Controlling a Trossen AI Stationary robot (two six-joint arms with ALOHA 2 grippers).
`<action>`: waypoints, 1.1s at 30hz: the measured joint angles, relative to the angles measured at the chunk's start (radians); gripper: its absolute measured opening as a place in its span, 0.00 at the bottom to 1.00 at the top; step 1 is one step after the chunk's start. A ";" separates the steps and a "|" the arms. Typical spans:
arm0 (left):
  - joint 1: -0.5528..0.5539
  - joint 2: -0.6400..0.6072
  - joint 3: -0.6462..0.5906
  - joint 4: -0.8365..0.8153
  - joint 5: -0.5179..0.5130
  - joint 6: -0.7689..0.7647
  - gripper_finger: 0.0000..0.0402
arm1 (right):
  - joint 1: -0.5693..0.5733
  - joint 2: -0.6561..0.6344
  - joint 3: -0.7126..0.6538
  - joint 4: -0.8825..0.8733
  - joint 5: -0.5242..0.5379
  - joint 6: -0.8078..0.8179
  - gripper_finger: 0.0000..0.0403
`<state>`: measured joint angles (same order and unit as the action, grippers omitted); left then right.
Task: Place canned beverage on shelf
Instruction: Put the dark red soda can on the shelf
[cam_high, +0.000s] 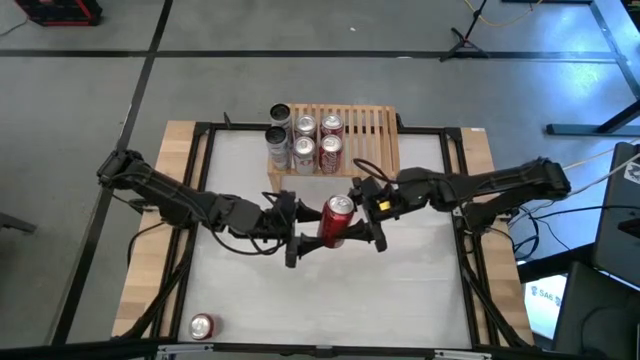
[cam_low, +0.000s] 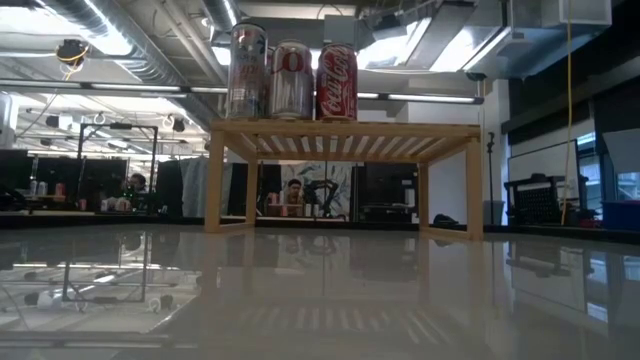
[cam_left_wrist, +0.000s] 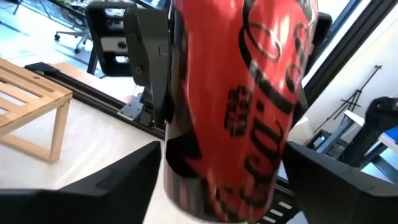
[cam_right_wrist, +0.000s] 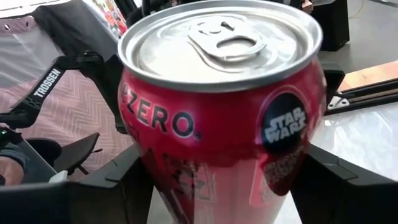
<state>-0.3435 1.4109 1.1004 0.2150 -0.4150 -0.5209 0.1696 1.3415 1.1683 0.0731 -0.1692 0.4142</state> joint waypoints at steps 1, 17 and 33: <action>0.003 0.000 0.000 0.001 -0.001 0.000 0.82 | 0.000 0.006 0.000 0.005 0.000 0.000 0.68; -0.010 0.010 -0.002 0.013 0.015 0.001 0.91 | 0.000 0.044 0.000 0.105 -0.007 0.000 0.68; 0.034 0.037 -0.001 0.037 0.204 -0.021 0.70 | 0.002 0.097 0.000 0.181 -0.041 0.009 0.68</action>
<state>-0.3092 1.4483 1.0992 0.2520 -0.2110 -0.5418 0.1711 1.4386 1.1687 0.2536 -0.2099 0.4229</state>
